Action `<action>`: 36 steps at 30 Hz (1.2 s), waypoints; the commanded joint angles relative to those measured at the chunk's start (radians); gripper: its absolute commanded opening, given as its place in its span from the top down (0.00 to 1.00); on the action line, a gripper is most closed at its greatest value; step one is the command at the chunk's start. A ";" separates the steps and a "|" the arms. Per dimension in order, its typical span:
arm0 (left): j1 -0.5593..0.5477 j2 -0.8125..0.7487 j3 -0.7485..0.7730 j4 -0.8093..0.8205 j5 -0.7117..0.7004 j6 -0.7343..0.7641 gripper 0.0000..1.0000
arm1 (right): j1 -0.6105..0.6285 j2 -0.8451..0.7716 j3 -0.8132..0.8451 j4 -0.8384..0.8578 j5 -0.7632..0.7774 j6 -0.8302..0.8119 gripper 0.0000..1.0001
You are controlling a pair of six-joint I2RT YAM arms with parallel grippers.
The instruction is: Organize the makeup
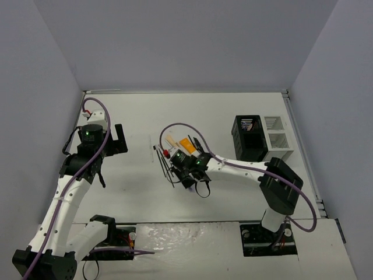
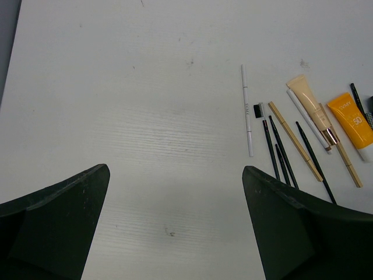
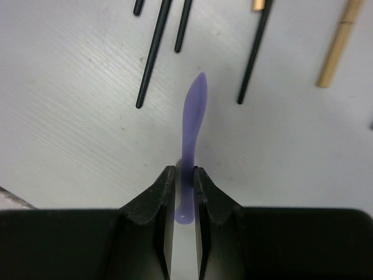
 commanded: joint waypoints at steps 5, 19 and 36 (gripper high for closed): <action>0.011 0.005 0.016 0.051 0.008 -0.016 0.03 | -0.297 -0.345 0.038 0.065 0.247 -0.105 1.00; 0.014 -0.003 0.015 0.052 0.013 -0.017 0.03 | -0.843 -0.479 -0.205 0.757 0.227 -0.114 1.00; 0.018 -0.003 0.016 0.054 0.027 -0.019 0.03 | -0.922 -0.265 -0.296 0.978 0.083 -0.138 1.00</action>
